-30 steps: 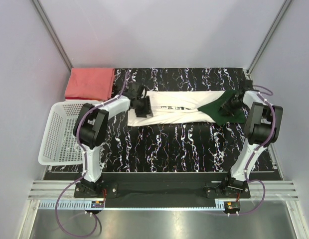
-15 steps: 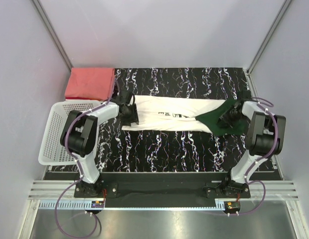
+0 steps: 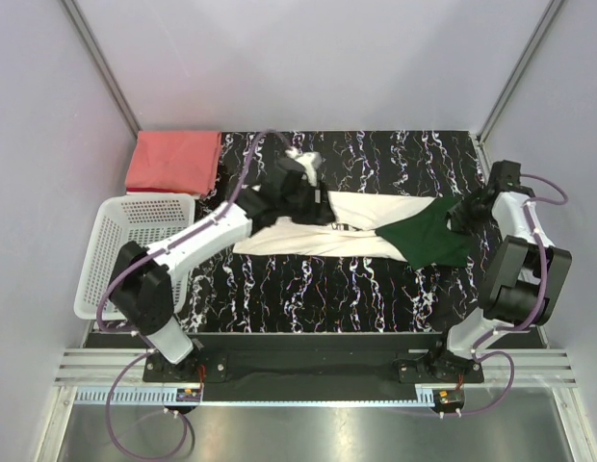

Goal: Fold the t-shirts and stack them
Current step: Fold the tshirt

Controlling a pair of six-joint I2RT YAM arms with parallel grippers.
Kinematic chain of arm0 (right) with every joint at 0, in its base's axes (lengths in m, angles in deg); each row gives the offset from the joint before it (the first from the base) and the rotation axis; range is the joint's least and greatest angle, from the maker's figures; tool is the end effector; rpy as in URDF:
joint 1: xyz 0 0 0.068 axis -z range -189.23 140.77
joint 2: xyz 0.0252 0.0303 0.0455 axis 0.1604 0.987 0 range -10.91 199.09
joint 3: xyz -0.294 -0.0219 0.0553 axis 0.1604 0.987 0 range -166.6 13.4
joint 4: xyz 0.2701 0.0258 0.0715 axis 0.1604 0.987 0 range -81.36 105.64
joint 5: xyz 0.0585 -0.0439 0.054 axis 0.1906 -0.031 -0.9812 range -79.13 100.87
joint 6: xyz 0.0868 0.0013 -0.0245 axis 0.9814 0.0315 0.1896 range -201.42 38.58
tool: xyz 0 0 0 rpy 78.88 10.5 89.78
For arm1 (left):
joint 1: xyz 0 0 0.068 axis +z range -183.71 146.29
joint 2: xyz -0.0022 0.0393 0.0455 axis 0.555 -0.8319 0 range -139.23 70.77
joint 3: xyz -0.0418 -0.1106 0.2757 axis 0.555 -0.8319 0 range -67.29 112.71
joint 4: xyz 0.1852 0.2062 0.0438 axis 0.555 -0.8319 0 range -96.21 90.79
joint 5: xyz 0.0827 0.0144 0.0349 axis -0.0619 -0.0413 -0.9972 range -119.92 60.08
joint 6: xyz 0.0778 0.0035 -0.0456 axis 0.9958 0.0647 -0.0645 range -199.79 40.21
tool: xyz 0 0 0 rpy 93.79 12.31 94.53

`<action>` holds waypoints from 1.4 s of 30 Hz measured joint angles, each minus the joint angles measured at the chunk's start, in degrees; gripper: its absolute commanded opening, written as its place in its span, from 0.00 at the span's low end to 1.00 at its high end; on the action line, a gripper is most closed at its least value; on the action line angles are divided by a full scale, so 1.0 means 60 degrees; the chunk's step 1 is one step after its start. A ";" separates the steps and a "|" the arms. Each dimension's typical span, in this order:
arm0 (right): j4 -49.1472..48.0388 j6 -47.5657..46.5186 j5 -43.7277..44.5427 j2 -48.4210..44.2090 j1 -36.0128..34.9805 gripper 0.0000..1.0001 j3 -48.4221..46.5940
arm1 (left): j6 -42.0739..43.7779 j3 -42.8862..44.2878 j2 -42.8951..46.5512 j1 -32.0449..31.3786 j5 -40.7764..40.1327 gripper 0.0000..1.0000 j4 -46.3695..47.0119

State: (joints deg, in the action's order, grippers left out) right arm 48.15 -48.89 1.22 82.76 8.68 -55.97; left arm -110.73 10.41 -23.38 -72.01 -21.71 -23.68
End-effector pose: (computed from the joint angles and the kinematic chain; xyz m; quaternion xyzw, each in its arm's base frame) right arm 0.3590 -0.1018 0.2127 0.3964 0.8861 0.1099 0.2136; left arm 0.3293 -0.2749 0.2864 0.0880 0.9035 -0.2890 0.3039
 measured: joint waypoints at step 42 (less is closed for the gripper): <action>-0.0954 -0.0455 0.0772 0.0641 0.1202 0.44 0.1206 | -0.4510 0.2368 -0.6852 -0.3632 0.0772 0.57 0.8346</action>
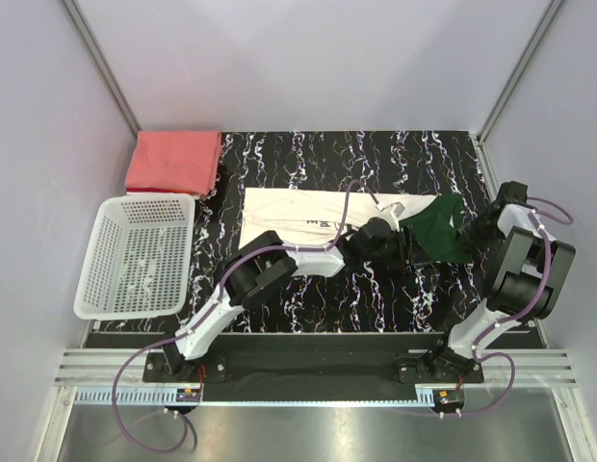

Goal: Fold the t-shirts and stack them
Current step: Fold the tshirt

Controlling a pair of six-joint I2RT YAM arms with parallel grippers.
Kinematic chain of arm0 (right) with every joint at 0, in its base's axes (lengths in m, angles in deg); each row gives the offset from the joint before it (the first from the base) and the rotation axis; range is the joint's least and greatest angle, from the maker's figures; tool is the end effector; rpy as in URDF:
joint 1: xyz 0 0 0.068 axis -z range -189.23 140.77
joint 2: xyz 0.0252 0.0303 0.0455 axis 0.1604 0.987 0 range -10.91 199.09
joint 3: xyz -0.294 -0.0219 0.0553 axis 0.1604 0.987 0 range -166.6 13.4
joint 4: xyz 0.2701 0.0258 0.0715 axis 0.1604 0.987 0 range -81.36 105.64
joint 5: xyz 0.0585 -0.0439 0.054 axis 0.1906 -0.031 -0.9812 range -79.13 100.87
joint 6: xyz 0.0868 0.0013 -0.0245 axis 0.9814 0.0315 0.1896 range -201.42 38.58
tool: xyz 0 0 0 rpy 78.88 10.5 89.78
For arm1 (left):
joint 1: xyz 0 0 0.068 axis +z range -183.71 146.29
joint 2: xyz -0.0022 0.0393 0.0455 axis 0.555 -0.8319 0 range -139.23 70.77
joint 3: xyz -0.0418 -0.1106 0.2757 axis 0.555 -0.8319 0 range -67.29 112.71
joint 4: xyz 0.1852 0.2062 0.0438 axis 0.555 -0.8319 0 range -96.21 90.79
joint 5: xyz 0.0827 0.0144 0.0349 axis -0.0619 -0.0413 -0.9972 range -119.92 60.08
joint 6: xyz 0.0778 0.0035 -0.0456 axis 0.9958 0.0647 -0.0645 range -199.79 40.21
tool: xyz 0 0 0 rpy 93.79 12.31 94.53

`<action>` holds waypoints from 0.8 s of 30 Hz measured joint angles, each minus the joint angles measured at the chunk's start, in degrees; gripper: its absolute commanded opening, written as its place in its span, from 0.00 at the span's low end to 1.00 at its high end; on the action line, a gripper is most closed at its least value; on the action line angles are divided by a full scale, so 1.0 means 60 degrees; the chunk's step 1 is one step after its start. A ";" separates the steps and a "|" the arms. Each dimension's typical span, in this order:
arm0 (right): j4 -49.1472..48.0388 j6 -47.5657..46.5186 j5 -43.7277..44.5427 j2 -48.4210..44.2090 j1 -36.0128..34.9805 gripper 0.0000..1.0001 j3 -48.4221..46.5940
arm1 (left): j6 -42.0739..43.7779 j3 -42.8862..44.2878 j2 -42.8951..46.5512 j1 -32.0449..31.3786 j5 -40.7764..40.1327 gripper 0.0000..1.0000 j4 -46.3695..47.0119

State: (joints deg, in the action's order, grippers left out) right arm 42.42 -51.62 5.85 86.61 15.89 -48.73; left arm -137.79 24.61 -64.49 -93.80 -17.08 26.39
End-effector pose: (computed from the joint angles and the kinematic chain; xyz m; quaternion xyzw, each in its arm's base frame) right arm 0.3327 -0.1482 0.1540 0.4461 0.8755 0.0504 0.1788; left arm 0.2870 -0.5350 0.1339 0.0806 0.8014 -0.5488 0.2238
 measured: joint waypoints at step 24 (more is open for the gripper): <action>-0.0299 0.0149 0.0171 0.0532 0.0066 0.43 -0.0259 | -0.0809 0.0423 -0.0623 -0.0106 -0.0321 0.57 -0.0532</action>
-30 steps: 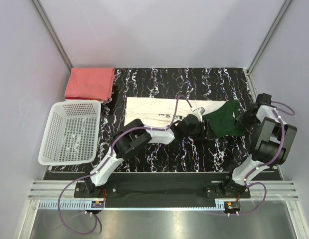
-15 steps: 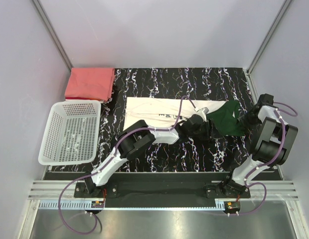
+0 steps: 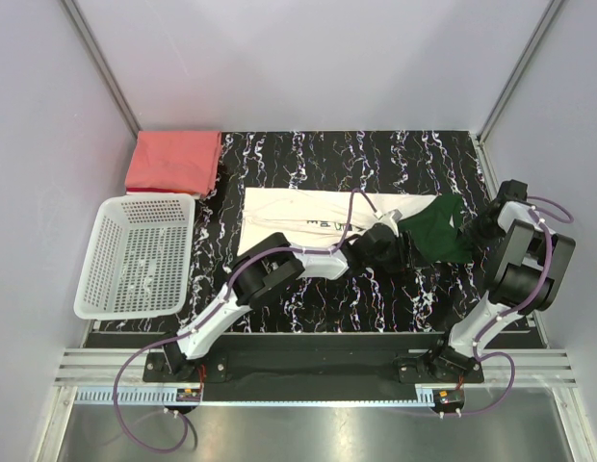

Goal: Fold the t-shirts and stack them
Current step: Fold the tshirt

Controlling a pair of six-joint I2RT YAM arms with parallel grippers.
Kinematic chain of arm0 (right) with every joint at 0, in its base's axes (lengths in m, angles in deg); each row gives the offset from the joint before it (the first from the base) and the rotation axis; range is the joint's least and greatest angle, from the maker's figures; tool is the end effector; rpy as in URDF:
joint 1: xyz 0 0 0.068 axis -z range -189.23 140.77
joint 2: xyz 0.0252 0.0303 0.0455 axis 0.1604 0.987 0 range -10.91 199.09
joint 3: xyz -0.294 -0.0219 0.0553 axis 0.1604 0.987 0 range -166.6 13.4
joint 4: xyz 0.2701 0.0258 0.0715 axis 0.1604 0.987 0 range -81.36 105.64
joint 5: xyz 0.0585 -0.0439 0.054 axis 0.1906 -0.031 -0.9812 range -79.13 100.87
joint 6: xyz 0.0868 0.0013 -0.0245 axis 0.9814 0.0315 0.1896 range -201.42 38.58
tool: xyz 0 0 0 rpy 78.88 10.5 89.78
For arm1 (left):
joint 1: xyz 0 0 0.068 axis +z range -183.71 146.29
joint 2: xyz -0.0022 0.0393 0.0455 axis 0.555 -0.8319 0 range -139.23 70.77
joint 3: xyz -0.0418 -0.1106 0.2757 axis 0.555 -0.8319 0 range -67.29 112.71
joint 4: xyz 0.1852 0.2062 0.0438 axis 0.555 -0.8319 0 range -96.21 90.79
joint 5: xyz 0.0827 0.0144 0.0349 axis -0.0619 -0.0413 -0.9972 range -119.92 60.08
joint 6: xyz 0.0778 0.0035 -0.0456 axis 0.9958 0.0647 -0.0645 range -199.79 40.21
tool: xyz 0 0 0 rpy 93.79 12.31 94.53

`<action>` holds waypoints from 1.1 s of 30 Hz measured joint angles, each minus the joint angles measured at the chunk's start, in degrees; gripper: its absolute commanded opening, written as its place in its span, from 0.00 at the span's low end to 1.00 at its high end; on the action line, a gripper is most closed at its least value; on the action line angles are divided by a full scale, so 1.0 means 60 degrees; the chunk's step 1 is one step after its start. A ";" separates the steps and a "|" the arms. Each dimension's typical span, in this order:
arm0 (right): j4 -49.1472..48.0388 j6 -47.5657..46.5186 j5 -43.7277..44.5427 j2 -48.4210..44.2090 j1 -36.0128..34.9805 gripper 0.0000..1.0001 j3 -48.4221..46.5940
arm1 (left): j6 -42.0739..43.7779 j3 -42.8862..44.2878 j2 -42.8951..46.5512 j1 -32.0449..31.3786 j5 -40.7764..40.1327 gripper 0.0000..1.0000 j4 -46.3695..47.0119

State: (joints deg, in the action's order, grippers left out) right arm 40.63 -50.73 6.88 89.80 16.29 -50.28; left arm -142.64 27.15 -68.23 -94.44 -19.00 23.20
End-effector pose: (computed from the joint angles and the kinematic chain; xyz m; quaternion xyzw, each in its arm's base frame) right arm 0.3431 -0.1576 0.1443 0.4574 0.8698 0.0424 0.1803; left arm 0.2865 -0.5426 0.1039 0.0379 0.8268 -0.5269 0.1930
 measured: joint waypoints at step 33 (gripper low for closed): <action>-0.0153 0.0189 -0.1191 0.0219 0.0000 0.00 -0.1297 | -0.0262 0.0390 -0.0135 0.0958 0.0714 0.00 0.0499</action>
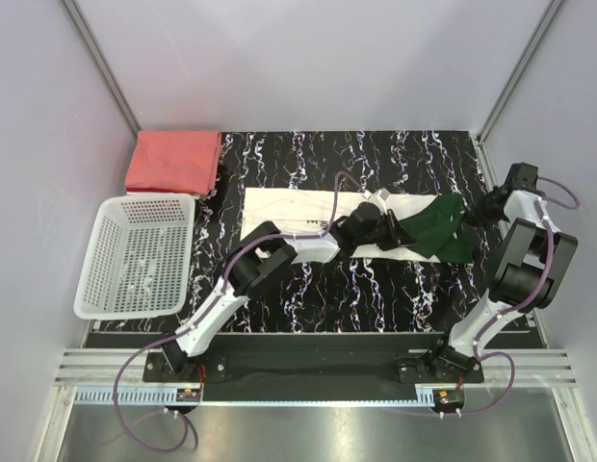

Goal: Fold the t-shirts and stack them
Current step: Fold the tshirt

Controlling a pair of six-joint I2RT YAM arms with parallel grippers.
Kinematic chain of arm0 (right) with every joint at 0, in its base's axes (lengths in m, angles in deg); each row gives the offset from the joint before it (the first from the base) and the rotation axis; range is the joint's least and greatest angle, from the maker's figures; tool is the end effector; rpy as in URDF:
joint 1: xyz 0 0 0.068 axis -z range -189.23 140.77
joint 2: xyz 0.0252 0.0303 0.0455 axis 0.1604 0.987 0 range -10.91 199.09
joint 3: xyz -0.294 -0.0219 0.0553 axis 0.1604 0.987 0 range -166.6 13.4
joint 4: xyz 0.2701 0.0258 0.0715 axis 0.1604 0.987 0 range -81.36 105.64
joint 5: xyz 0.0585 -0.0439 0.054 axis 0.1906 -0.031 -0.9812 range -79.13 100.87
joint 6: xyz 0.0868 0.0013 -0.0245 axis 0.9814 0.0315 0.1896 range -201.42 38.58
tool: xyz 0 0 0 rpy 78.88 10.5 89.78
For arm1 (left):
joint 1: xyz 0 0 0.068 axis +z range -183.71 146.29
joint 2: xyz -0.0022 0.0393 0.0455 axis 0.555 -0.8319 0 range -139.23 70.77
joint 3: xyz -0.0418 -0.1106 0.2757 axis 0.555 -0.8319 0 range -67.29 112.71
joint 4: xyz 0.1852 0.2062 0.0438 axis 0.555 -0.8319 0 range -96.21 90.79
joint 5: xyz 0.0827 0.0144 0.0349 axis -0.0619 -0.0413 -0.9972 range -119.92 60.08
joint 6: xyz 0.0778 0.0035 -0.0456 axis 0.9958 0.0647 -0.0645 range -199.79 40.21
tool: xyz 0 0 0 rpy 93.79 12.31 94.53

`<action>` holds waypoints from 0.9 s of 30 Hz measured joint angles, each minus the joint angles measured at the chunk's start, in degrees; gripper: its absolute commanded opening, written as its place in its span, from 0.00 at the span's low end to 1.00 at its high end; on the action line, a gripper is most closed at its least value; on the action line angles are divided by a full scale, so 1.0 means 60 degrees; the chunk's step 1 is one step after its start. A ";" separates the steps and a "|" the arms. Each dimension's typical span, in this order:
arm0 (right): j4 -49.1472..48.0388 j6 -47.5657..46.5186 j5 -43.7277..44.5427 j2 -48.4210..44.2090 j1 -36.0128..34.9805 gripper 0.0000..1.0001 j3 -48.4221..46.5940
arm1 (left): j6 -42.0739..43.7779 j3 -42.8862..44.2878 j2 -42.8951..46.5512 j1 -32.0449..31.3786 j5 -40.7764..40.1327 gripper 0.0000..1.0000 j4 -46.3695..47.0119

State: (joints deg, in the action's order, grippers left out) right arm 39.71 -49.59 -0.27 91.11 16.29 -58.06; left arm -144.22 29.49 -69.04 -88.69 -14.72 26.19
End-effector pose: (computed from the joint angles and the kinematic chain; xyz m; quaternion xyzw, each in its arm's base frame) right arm 0.3790 -0.1637 0.1812 0.4422 0.8580 0.1073 0.2384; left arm 0.3399 -0.5221 0.1188 0.0120 0.8037 -0.5592 0.2030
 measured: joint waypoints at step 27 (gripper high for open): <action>-0.1872 0.2164 -0.2820 0.2368 -0.0801 0.00 -0.1963 | 0.2521 -0.0131 0.1716 0.2014 0.0874 0.12 -0.2736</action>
State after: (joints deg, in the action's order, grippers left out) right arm 28.48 -36.61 -17.19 105.32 11.48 -69.84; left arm -129.09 28.70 -58.75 -76.60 -9.47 9.78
